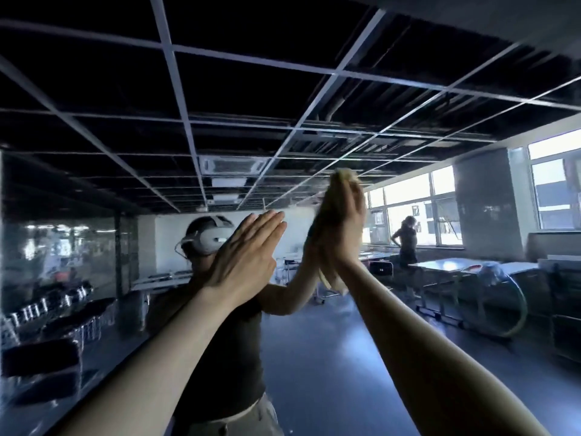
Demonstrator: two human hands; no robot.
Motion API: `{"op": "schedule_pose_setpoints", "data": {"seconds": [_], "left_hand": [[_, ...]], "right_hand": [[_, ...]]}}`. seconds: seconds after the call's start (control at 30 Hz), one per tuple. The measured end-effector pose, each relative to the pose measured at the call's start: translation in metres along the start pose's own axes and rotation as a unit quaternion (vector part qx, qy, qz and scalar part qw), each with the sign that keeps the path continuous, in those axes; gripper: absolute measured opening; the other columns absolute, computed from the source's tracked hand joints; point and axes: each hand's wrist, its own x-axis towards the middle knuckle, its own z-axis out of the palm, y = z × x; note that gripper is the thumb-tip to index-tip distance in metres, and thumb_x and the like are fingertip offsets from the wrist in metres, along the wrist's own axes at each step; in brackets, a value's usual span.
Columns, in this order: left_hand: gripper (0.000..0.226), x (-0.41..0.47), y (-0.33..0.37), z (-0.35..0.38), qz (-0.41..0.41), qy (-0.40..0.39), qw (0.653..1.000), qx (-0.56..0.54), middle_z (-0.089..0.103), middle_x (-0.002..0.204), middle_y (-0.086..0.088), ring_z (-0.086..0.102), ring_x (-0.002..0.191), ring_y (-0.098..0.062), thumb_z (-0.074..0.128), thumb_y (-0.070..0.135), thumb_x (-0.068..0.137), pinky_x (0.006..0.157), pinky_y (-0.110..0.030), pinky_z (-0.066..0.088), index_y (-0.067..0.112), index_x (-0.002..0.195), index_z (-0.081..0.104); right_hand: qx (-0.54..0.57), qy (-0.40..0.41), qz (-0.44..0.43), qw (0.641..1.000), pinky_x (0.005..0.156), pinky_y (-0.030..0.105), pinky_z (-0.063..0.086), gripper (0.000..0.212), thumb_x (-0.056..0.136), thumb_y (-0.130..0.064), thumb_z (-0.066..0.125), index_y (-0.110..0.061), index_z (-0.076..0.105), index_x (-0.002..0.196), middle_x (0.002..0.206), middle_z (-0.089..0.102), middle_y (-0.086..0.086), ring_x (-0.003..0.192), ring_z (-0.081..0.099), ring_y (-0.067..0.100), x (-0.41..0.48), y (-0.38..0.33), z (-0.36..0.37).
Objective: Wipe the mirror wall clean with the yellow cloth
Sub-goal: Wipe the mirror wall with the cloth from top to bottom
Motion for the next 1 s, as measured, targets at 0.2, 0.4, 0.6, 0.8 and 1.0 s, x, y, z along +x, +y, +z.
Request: {"op": "schedule_pose_setpoints", "data": {"seconds": [0.2,0.4,0.6,0.8,1.0], "left_hand": [[0.057,0.041,0.017,0.009,-0.034,0.051,0.998,-0.017,0.052,0.134,-0.015,0.043,0.128,-0.025,0.05,0.006,0.07,0.112,-0.028,0.009,-0.002,0.127,0.053],[0.058,0.031,0.037,0.036,-0.005,0.036,0.999,-0.022,0.045,0.142,-0.012,0.033,0.134,-0.019,0.029,0.015,0.08,0.115,-0.029,0.007,-0.001,0.132,0.048],[0.059,-0.029,0.055,0.059,0.073,-0.003,0.997,-0.037,0.04,0.145,-0.009,0.028,0.136,-0.018,0.035,0.006,0.078,0.117,-0.033,0.009,0.002,0.137,0.042],[0.062,-0.062,0.04,0.053,0.059,-0.021,0.997,-0.055,0.037,0.146,-0.009,0.028,0.137,-0.02,0.044,0.001,0.075,0.115,-0.038,0.015,0.002,0.137,0.042],[0.064,-0.086,0.059,0.047,-0.137,0.07,0.971,-0.185,0.038,0.143,-0.013,0.032,0.134,-0.024,0.044,-0.013,0.071,0.111,-0.041,0.024,-0.002,0.133,0.044]], "right_hand": [[-0.001,-0.113,-0.207,0.972,0.109,0.045,0.034,0.045,0.095,-0.018,0.047,-0.011,0.045,0.139,0.142,0.042,0.016,0.13,0.038,0.033,0.057,-0.016,0.01],[0.05,0.057,0.056,0.996,0.106,0.038,0.038,0.033,0.093,-0.038,0.052,-0.029,0.059,0.124,0.127,0.055,-0.005,0.12,0.049,0.008,0.018,0.06,-0.047],[-0.103,0.076,0.086,0.988,0.105,0.03,0.037,0.028,0.094,-0.04,0.053,-0.031,0.059,0.12,0.122,0.057,-0.017,0.118,0.051,-0.002,-0.12,0.099,-0.072],[-0.017,0.055,0.03,0.998,0.11,0.032,0.031,0.053,0.088,-0.043,0.039,-0.019,0.053,0.133,0.14,0.045,-0.005,0.131,0.039,0.007,-0.113,0.054,-0.049],[-0.006,-0.187,-0.146,0.971,0.109,0.044,0.031,0.051,0.092,-0.006,0.054,-0.012,0.043,0.141,0.149,0.035,0.007,0.139,0.03,0.026,-0.152,0.047,-0.007]]}}
